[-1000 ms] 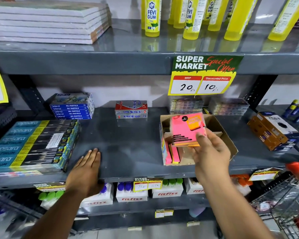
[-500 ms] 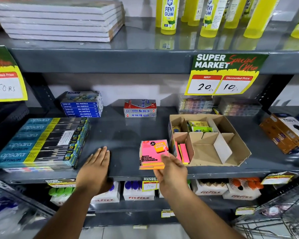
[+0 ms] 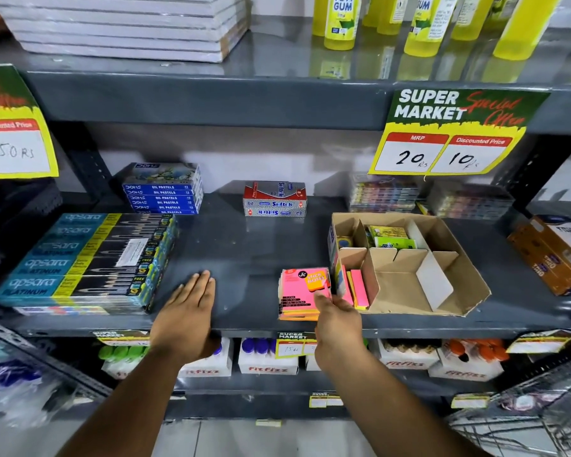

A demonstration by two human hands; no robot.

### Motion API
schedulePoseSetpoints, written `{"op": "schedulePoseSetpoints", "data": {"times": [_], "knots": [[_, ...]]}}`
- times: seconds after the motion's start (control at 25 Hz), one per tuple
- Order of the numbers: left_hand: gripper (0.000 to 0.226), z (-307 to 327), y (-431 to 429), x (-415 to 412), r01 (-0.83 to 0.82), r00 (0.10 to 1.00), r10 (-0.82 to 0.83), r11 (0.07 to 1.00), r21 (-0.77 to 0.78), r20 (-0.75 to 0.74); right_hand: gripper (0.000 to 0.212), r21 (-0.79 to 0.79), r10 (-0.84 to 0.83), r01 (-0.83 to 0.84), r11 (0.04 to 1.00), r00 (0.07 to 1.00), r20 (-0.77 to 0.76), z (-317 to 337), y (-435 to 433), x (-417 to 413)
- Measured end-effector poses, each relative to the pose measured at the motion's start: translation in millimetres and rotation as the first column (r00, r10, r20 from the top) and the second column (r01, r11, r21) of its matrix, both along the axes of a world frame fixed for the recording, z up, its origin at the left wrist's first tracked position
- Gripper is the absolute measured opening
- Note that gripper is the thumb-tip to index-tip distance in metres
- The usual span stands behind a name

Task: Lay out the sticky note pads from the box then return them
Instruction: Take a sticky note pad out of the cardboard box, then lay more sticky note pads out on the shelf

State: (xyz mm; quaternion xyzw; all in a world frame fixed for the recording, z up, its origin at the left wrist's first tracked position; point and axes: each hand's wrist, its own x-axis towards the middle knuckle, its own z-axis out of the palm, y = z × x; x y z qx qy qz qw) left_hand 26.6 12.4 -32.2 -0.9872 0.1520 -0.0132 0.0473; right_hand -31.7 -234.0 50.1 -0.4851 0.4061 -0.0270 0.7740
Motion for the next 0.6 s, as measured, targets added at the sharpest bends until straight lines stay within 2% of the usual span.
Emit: {"op": "schedulePoseSetpoints", "data": {"times": [0.12,0.24,0.28,0.36,0.4,0.44,0.48,0.52,0.56,0.6], "knots": [[0.104,2.3,-0.2,-0.2,-0.009,1.000,0.009,1.000,0.010,-0.020,0.017,-0.008,0.036,-0.036,0.999,0.999,-0.039,8.9,-2.4,-4.0],[0.089,2.5,-1.9,0.0,-0.013,1.000,0.013,1.000,-0.007,-0.009,0.015,-0.060,0.096,-0.097,0.993,0.995,-0.017,19.9,-8.9,-15.7],[0.085,3.3,-3.0,-0.2,-0.013,1.000,0.013,1.000,-0.012,-0.007,0.019,-0.098,0.140,-0.139,0.986,0.990,0.011,20.6,-9.9,-23.4],[0.093,6.8,-3.0,-1.8,-0.013,1.000,0.012,0.999,-0.052,-0.011,0.033,-0.181,0.195,-0.174,0.968,0.975,0.107,24.6,-8.2,-45.5],[0.101,8.8,-2.5,-3.8,0.000,1.000,0.000,0.997,-0.080,-0.004,0.038,-0.264,0.218,-0.153,0.952,0.947,0.234,31.8,-6.8,-57.1],[0.106,10.2,-2.6,-6.0,0.026,1.000,-0.025,0.994,-0.107,0.011,0.040,-0.416,0.302,-0.124,0.901,0.868,0.394,43.4,-6.7,-63.6],[0.109,10.1,-2.7,-7.0,0.056,0.998,-0.053,0.991,-0.118,0.028,0.039,-0.605,0.453,-0.091,0.791,0.752,0.479,55.0,-10.2,-63.0],[0.112,9.3,-2.1,-7.9,0.072,0.997,-0.068,0.991,-0.115,0.032,0.038,-0.774,0.619,-0.064,0.630,0.642,0.451,63.4,-15.6,-55.0],[0.114,9.1,-1.7,-7.6,0.071,0.997,-0.068,0.992,-0.109,0.026,0.039,-0.896,0.746,-0.054,0.440,0.578,0.332,72.2,-20.5,-40.6],[0.116,9.6,-1.6,-7.0,0.052,0.999,-0.050,0.994,-0.101,0.019,0.045,-0.966,0.817,-0.089,0.243,0.556,0.154,78.3,-25.5,-21.7]]}}
